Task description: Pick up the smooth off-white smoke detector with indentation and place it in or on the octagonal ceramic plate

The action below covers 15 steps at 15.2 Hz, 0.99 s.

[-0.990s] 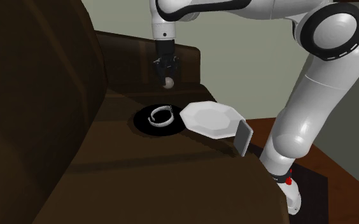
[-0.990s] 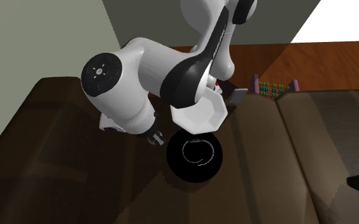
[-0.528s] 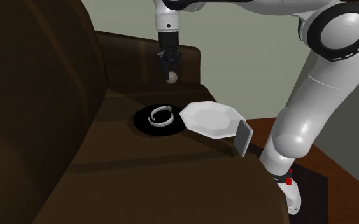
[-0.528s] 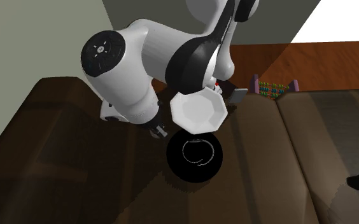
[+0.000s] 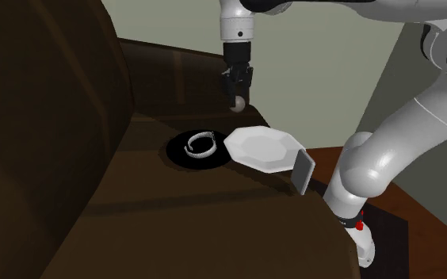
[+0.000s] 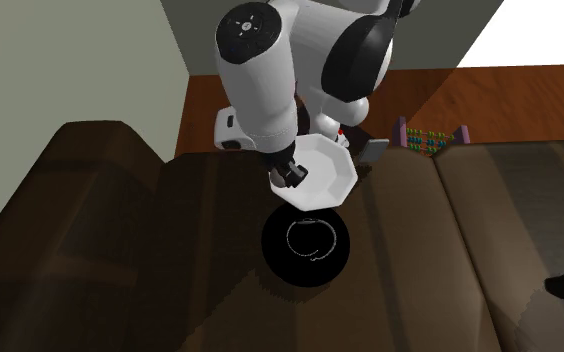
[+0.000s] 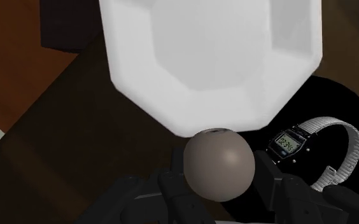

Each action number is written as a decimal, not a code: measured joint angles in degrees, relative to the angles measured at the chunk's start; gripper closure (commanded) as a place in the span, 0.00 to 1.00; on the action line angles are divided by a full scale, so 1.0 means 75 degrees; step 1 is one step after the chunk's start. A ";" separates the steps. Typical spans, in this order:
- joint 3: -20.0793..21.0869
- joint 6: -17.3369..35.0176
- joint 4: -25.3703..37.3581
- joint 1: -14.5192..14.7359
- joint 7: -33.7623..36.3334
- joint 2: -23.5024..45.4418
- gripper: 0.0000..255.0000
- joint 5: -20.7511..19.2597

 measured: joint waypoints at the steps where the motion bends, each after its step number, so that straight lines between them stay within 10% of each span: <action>1: 0.0002 -0.0067 -0.0147 0.0022 0.0017 -0.0218 1.00 0.0033; 15: 0.0165 -0.0153 -0.2356 0.0340 0.0264 -0.2545 1.00 0.0467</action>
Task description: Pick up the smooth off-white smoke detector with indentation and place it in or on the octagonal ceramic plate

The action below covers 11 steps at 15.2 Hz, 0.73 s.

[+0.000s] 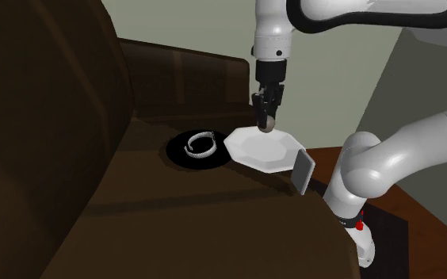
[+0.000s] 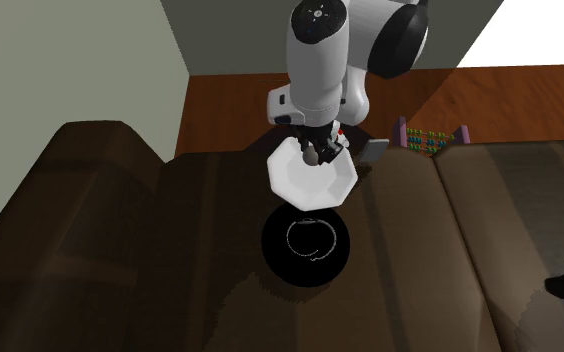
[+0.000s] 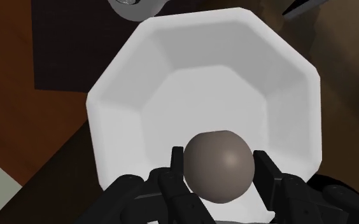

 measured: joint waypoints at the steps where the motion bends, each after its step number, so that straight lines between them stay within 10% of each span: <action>1: 0.0011 0.0091 -0.0126 0.0006 -0.0006 -0.0036 1.00 0.0012; 11: 0.0091 0.0778 -0.0963 0.0037 -0.0069 -0.0184 1.00 0.0087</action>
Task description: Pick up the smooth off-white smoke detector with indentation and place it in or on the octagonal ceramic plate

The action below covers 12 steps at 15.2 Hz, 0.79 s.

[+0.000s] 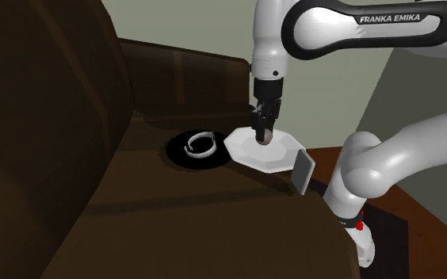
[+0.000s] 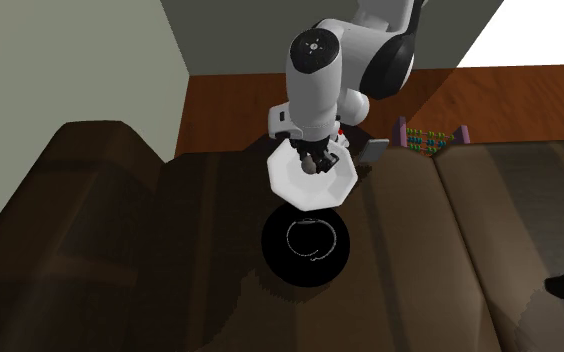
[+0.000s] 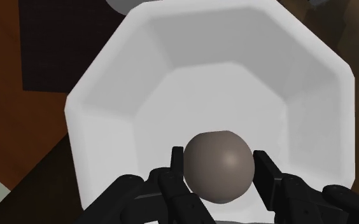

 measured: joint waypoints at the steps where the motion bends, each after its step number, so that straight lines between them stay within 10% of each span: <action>1: -0.0001 0.0002 -0.0005 0.0000 -0.0001 -0.0003 1.00 0.0000; 3: -0.0001 0.0004 -0.0008 0.0000 -0.0001 -0.0004 1.00 0.0000; 4: -0.0001 0.0004 -0.0008 0.0000 -0.0002 -0.0004 0.00 0.0000; 12: -0.0038 -0.0286 0.0370 -0.0018 0.0023 0.0077 0.00 -0.0037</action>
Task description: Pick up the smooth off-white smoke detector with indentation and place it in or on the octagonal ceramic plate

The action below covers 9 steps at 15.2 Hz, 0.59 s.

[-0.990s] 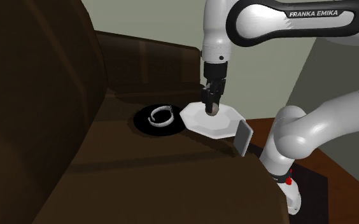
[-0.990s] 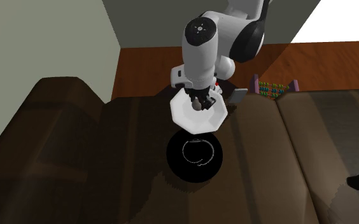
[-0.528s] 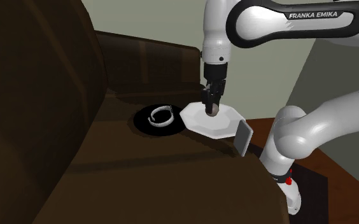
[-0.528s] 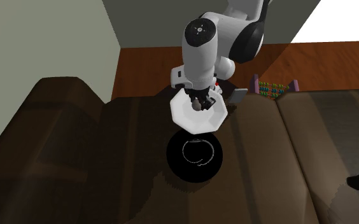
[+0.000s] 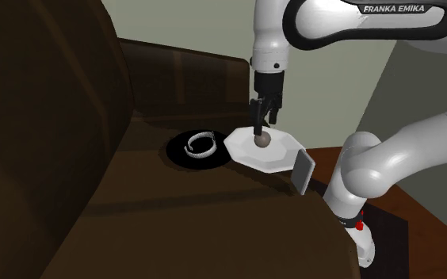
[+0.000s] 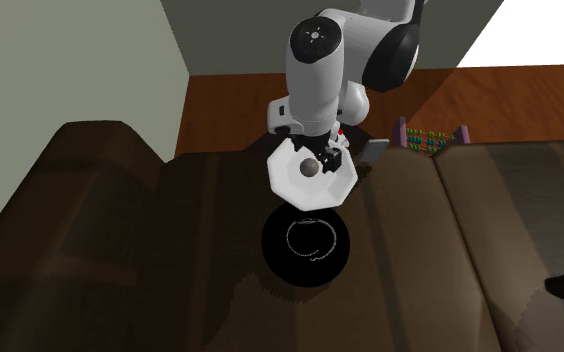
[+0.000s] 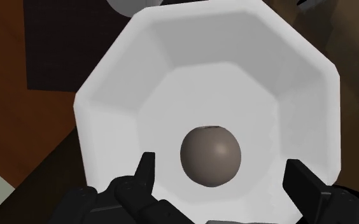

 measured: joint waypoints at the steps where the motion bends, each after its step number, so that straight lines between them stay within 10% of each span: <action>1: -0.0022 -0.0178 0.0254 -0.0014 0.0014 0.0076 0.00 -0.0024; 9: -0.0088 -0.0543 0.0777 -0.0049 0.0016 0.0243 0.00 -0.0093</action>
